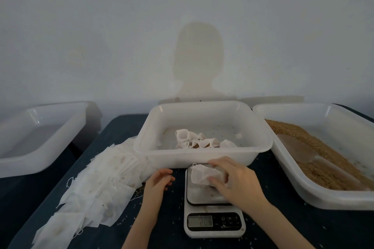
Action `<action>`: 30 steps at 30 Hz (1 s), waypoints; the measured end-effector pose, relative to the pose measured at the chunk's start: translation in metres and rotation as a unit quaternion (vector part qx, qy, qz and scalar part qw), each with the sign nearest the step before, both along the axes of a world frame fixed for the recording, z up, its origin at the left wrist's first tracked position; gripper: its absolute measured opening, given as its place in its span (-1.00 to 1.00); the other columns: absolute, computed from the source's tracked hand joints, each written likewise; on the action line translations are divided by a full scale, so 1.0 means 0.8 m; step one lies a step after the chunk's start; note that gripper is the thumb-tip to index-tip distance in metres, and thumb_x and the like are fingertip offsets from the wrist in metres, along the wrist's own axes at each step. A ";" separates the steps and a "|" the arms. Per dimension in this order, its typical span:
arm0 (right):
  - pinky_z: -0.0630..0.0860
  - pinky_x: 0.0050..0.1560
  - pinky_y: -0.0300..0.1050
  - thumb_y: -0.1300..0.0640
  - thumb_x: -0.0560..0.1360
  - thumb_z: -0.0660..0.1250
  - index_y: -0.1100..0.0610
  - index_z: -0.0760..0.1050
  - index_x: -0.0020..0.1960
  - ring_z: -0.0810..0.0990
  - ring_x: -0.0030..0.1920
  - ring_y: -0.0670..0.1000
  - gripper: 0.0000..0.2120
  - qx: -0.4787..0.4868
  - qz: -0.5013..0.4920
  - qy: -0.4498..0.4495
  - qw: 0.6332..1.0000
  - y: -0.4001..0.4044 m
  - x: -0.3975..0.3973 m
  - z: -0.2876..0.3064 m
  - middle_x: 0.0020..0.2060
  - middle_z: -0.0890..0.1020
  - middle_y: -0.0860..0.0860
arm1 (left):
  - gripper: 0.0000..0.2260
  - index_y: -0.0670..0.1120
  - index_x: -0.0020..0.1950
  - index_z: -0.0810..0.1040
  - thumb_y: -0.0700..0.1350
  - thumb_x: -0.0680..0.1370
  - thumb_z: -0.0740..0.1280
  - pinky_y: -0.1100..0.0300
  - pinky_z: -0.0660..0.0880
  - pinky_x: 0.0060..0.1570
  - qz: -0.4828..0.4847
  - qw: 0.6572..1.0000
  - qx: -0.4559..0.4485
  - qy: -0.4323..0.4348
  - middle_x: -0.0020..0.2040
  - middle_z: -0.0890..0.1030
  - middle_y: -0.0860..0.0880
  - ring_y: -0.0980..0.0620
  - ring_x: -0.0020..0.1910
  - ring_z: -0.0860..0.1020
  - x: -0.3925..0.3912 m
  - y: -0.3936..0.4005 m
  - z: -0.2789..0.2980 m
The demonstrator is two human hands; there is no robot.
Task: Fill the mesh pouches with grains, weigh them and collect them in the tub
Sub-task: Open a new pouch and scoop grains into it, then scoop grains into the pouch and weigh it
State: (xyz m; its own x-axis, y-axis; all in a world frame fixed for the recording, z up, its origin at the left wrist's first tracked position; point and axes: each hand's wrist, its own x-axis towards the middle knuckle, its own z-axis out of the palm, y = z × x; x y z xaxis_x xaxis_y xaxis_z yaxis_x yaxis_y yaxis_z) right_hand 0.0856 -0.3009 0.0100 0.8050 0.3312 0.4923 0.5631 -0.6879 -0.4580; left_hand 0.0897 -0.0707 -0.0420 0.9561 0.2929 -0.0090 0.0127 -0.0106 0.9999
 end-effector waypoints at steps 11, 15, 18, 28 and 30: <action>0.53 -0.05 -0.22 -0.03 0.51 0.36 -0.09 0.65 0.03 0.57 -0.21 -0.17 -0.86 -0.034 0.012 0.113 0.993 0.021 0.046 0.055 -0.12 0.66 -0.15 | -0.84 -0.15 -0.07 0.59 -0.35 0.54 0.25 0.41 0.44 -0.30 -0.008 1.000 -0.009 0.006 -0.27 0.63 -0.02 0.16 -0.29 0.55 0.001 -0.001 0.000; 0.38 -0.40 -0.40 0.14 0.48 0.42 -0.07 0.61 -0.22 0.44 -0.48 -0.22 -0.85 0.165 0.040 0.148 0.974 0.010 0.079 0.104 -0.46 0.58 -0.11 | -0.84 -0.17 -0.06 0.59 -0.35 0.54 0.25 0.41 0.43 -0.31 -0.014 1.000 -0.007 0.005 -0.26 0.63 -0.03 0.18 -0.31 0.54 0.001 0.000 -0.001; 0.34 -0.41 -0.48 0.19 0.49 0.40 -0.04 0.62 -0.18 0.47 -0.49 -0.26 -0.85 0.216 -0.001 0.102 0.971 0.005 0.116 0.126 -0.54 0.54 -0.22 | -0.84 -0.18 -0.07 0.59 -0.36 0.54 0.24 0.41 0.44 -0.32 -0.016 1.000 0.003 0.004 -0.27 0.62 -0.04 0.20 -0.33 0.54 0.001 0.001 0.000; 0.39 -0.07 -0.12 0.21 0.55 0.26 0.06 0.64 -0.09 0.53 -0.10 0.05 -0.80 -0.072 -0.111 0.173 0.976 -0.007 0.209 0.056 -0.17 0.56 0.08 | -0.84 -0.15 -0.11 0.60 -0.35 0.53 0.26 0.40 0.43 -0.31 -0.020 1.000 0.014 0.014 -0.29 0.63 -0.01 0.19 -0.32 0.56 0.002 -0.001 0.001; 0.34 -0.09 -0.12 0.26 0.56 0.20 0.23 0.62 -0.06 0.48 -0.11 0.03 -0.79 -0.185 -0.088 0.232 0.951 -0.005 0.215 0.037 -0.17 0.54 0.11 | -0.83 -0.15 -0.12 0.59 -0.36 0.53 0.27 0.42 0.43 -0.32 -0.022 1.000 0.018 0.012 -0.31 0.63 0.00 0.23 -0.36 0.55 0.001 -0.001 0.001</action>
State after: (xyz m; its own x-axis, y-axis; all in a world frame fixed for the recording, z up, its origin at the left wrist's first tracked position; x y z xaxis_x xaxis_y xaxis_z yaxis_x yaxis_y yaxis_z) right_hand 0.2576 -0.3053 0.0394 0.9659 0.2533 -0.0538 0.2210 -0.9147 -0.3384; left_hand 0.0905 -0.0719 -0.0414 0.9676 0.2516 -0.0224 0.0355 -0.0475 0.9982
